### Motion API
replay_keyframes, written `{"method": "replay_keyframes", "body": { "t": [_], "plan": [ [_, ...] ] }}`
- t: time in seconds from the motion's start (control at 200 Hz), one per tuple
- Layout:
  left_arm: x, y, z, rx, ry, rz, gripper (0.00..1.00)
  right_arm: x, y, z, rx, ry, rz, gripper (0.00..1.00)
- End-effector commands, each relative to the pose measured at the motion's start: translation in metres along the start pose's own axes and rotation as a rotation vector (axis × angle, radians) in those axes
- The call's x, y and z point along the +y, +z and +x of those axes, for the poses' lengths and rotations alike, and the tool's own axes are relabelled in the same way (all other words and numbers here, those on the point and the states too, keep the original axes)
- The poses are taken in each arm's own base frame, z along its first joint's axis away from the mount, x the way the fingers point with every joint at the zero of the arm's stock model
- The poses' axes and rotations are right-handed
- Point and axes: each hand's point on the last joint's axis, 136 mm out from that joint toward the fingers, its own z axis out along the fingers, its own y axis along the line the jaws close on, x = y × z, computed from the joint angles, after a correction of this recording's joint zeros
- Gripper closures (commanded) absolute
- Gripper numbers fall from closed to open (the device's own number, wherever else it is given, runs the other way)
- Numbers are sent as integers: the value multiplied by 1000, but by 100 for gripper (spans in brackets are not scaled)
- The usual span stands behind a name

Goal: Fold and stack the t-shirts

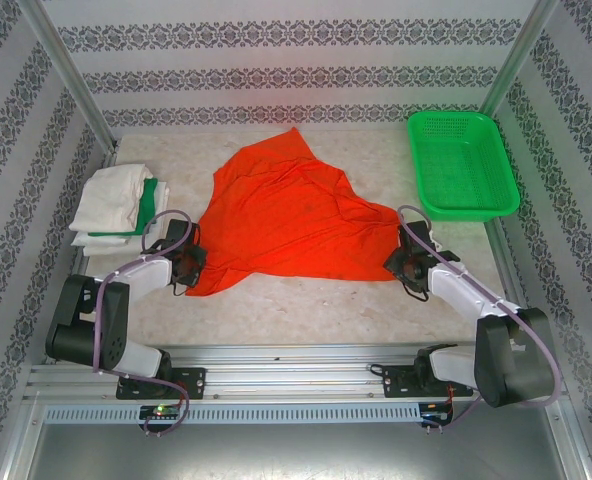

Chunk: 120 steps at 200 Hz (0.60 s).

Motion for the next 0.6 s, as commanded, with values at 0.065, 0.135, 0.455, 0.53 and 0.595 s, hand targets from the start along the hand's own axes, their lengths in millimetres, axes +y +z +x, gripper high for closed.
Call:
{"method": "replay_keyframes", "body": {
  "t": [0.065, 0.135, 0.455, 0.53, 0.595],
  "plan": [
    [30, 9, 10, 22, 19, -99, 100, -4, 10, 11, 49, 33, 13, 49],
    [30, 10, 11, 26, 21, -97, 100, 1, 14, 11, 65, 32, 4, 52],
    [30, 11, 12, 32, 32, -94, 100, 6, 21, 15, 108, 35, 8, 62],
    [29, 12, 12, 31, 36, -87, 100, 7, 21, 13, 106, 26, 14, 75],
    [27, 12, 12, 31, 41, -78, 100, 6, 22, 11, 100, 20, 22, 87]
  ]
}}
